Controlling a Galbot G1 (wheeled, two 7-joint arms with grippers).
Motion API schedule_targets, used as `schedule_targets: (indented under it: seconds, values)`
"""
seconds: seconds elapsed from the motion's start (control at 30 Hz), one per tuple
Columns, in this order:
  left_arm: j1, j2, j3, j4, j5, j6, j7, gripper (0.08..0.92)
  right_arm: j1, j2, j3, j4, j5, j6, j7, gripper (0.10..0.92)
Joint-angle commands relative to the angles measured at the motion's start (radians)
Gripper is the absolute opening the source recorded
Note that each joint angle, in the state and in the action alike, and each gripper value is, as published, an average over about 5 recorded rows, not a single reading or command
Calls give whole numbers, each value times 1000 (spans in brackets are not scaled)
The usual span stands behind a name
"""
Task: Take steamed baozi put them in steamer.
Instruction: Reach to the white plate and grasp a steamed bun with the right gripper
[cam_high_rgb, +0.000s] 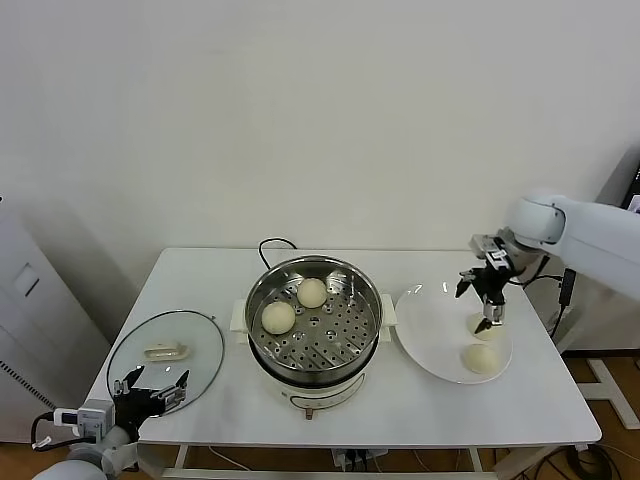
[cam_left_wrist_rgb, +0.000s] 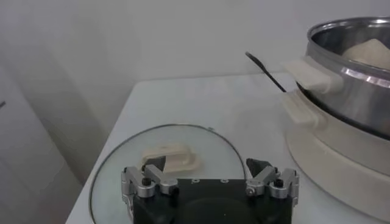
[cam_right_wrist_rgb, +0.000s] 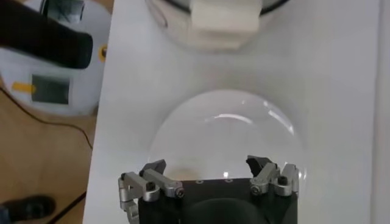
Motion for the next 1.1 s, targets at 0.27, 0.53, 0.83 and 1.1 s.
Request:
schedule_targets:
  seconds: [0.27,0.53,0.83,1.1]
  values:
    - [2,1,3,-1,1,3,-1,823,-307,19,220,-139,-179,85,-5,823]
    - [6,1,2,0,3,3,0,823,-377,48,289,-188,-228,98,-6,823]
    - [10,2,1,-1,5,3,-1,823,-421,68,339,-224,-265,106,3,823]
    - [18,-1,1,0,9,0,0,823,-432,78,361,-245,-283,97,1,786]
